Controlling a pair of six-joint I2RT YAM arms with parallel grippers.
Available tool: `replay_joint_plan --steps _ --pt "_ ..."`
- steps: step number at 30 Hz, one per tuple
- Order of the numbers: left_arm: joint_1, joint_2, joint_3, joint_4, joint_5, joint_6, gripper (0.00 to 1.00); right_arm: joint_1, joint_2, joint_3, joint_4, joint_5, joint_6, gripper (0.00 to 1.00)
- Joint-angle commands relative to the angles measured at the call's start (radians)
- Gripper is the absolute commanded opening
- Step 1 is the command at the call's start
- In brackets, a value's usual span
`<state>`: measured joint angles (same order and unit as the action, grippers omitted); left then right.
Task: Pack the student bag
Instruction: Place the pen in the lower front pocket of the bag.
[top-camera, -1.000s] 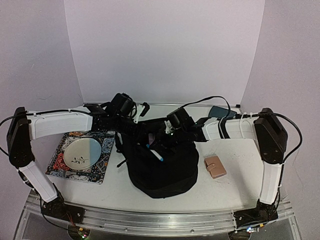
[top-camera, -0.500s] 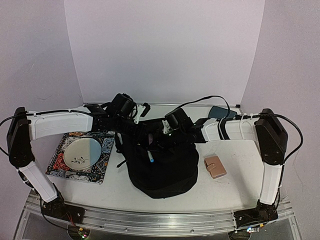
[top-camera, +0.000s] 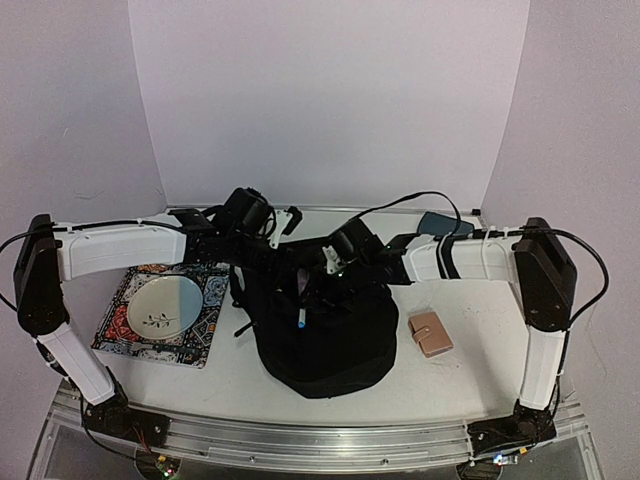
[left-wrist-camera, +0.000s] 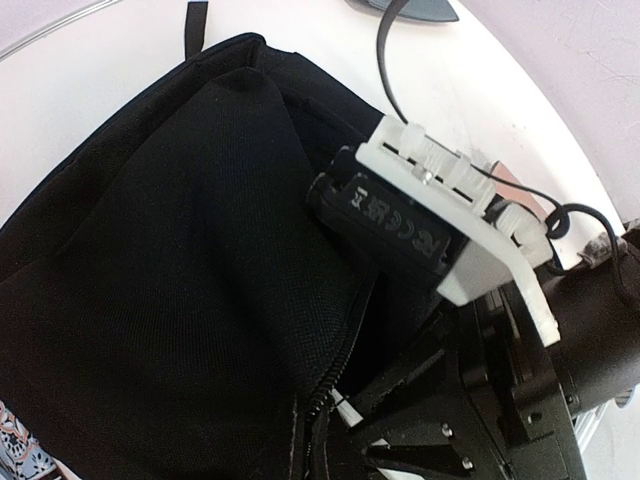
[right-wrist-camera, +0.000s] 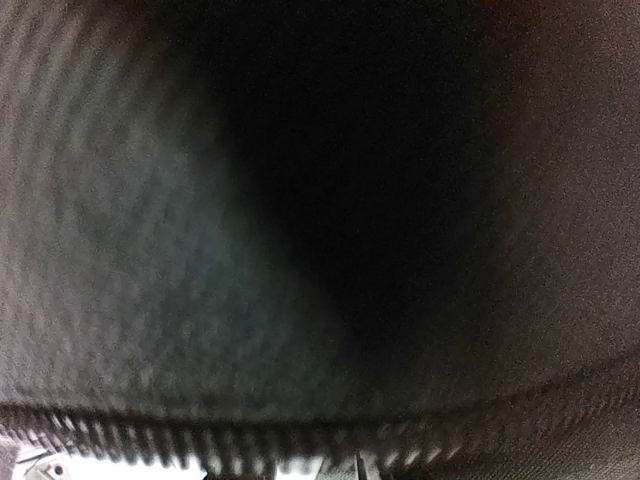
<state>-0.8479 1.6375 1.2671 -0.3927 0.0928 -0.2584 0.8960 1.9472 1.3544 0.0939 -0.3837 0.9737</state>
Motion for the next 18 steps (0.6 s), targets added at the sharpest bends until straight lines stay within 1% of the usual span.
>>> replay_joint_plan --steps 1,5,7,10,13,15,18 --pt "-0.014 -0.033 0.005 0.046 0.017 0.005 0.0 0.028 -0.06 0.003 -0.094 -0.032 -0.024 0.3" --pt "-0.016 -0.034 0.005 0.045 0.019 0.005 0.0 0.032 -0.045 0.018 -0.127 -0.015 -0.036 0.28" --pt "-0.017 -0.034 0.005 0.046 0.019 0.005 0.0 0.032 -0.028 0.029 -0.132 -0.01 -0.041 0.22" --pt "-0.02 -0.038 0.005 0.045 0.017 0.005 0.0 0.032 -0.013 0.05 -0.132 0.007 -0.038 0.09" --pt "-0.02 -0.043 0.005 0.046 0.013 0.006 0.0 0.031 -0.003 0.077 -0.13 0.04 -0.031 0.02" --pt "-0.02 -0.048 0.004 0.046 0.01 0.007 0.0 0.03 -0.002 0.094 -0.126 0.074 -0.022 0.0" --pt "-0.02 -0.053 0.003 0.046 0.005 0.007 0.0 0.027 -0.01 0.108 -0.106 0.14 0.002 0.0"
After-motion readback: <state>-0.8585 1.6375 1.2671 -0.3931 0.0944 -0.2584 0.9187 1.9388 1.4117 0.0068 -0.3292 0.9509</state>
